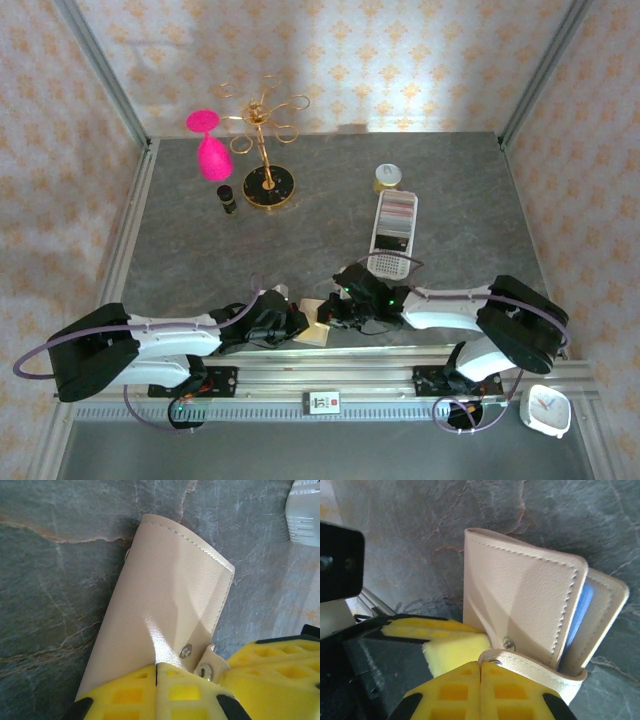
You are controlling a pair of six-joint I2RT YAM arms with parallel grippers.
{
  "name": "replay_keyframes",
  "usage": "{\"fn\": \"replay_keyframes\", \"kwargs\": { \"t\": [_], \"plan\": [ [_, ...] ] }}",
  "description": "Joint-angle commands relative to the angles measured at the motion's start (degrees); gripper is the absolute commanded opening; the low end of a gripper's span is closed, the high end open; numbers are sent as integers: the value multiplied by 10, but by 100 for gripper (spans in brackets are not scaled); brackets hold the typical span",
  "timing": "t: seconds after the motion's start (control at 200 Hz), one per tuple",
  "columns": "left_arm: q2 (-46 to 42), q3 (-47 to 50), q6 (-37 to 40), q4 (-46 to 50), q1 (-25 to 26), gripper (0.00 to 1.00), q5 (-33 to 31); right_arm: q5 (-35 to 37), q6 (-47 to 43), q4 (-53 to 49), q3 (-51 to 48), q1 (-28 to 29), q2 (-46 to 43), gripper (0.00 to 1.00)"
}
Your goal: Put the credit cards into the card holder
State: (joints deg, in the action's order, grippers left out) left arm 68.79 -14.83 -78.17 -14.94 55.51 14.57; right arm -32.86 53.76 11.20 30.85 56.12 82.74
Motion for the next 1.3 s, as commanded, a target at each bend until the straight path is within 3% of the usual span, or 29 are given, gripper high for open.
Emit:
{"fn": "replay_keyframes", "kwargs": {
  "t": [0.0,0.285,0.696,1.126,1.296],
  "plan": [
    [5,20,0,42,1,0,-24,27,-10,2,20,3,12,0],
    [2,25,-1,35,0,0,-25,32,-10,-16,19,4,32,0],
    [1,30,-4,29,0,0,-24,12,6,34,-11,11,33,0],
    [0,32,-4,22,0,0,-25,51,-38,-144,23,34,104,0],
    [-20,40,-8,20,0,0,-29,68,-30,-153,-2,34,129,0]
  ]
}}
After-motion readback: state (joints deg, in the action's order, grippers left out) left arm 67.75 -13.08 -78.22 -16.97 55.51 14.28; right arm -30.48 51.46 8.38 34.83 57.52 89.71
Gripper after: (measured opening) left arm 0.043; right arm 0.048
